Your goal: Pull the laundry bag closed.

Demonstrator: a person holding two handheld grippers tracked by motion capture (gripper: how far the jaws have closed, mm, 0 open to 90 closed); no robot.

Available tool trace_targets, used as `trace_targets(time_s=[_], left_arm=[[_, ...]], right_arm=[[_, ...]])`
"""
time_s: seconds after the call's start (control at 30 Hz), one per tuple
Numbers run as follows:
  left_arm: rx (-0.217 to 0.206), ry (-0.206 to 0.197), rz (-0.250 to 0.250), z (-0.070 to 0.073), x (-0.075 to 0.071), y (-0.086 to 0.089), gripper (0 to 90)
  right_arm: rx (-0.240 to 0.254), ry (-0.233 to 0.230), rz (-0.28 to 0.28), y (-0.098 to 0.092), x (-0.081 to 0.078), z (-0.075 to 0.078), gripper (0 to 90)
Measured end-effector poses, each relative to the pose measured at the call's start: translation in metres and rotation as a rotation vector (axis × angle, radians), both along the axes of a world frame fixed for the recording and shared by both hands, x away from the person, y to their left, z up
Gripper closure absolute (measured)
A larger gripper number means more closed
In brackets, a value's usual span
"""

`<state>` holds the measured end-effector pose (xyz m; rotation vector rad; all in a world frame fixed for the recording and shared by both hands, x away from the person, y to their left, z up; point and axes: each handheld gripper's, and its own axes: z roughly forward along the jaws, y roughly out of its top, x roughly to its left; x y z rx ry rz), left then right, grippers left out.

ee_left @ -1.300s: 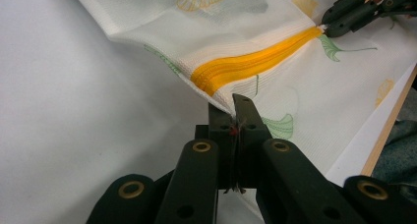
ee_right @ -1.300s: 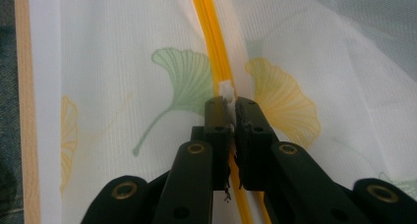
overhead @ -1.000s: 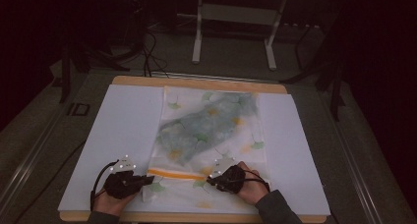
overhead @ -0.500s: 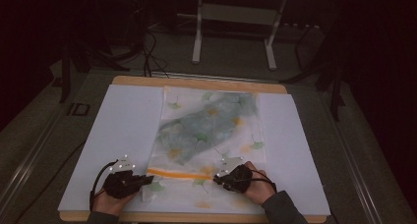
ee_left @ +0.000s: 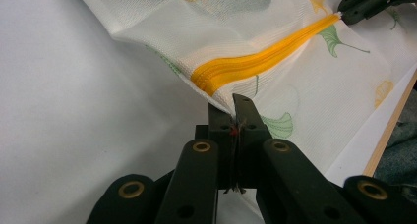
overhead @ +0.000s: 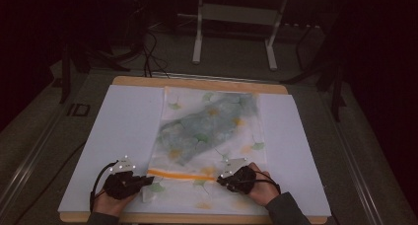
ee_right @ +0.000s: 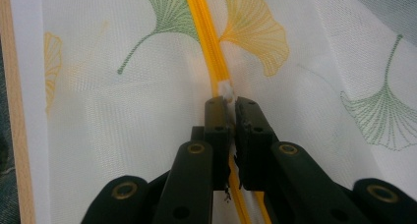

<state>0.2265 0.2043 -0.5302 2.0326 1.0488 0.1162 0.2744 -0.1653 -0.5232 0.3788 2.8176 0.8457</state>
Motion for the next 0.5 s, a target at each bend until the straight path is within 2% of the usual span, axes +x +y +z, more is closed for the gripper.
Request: trace_targets(time_s=[0.5], left_arm=[[-0.001, 0.001, 0.000, 0.000, 0.000, 0.000, 88.6]], right_arm=[[-0.007, -0.002, -0.013, -0.013, -0.002, 0.001, 85.0]])
